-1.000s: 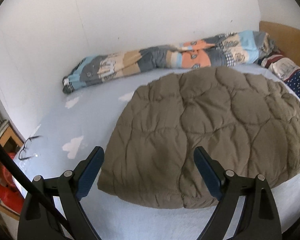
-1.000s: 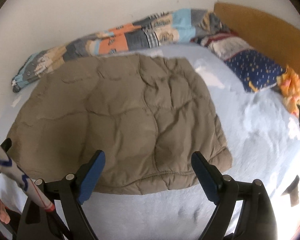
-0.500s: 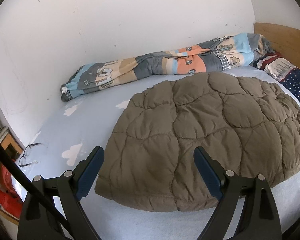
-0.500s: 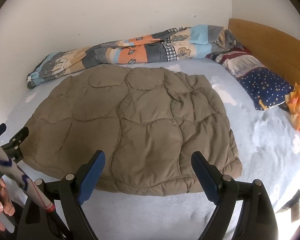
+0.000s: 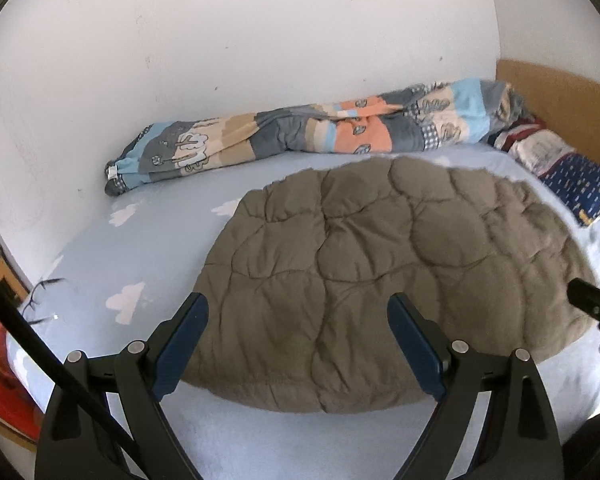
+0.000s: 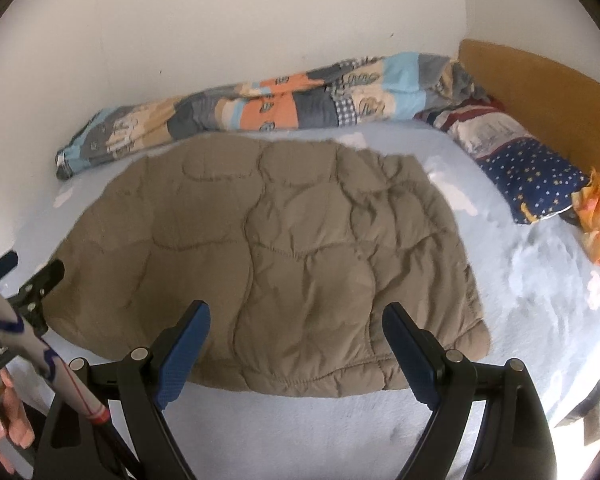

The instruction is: Fold large clothes

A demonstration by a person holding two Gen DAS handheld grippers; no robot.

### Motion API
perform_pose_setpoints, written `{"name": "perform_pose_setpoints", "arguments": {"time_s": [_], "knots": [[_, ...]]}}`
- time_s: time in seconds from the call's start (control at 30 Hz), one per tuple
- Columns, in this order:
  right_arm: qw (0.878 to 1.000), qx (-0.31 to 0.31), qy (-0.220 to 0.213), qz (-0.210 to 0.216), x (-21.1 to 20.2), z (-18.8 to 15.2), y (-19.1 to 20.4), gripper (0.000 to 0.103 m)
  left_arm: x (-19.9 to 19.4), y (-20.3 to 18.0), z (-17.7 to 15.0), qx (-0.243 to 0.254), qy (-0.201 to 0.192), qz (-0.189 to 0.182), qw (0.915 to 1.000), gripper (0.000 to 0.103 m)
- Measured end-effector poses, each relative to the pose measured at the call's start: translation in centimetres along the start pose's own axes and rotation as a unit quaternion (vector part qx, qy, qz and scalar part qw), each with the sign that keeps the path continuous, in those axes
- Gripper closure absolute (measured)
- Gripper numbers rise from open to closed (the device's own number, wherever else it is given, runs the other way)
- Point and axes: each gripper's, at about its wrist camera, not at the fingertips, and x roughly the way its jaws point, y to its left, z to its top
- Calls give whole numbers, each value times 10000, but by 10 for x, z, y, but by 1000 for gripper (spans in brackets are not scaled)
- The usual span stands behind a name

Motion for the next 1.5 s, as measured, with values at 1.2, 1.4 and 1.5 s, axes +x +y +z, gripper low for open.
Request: {"name": "perform_pose_setpoints", "arguments": {"time_s": [1.2,1.4,1.5], "knots": [[9972,131,-727,87,-152,-40,36,2,-138,4,-24,412,-15,744,9964,5],[9978,10,-643,151,-145,-42,44,2,-129,3,-26,442,81,872,9952,5],[9978,-10,-640,161,-144,-43,45,2,-124,5,-28,414,150,907,9949,5]]}}
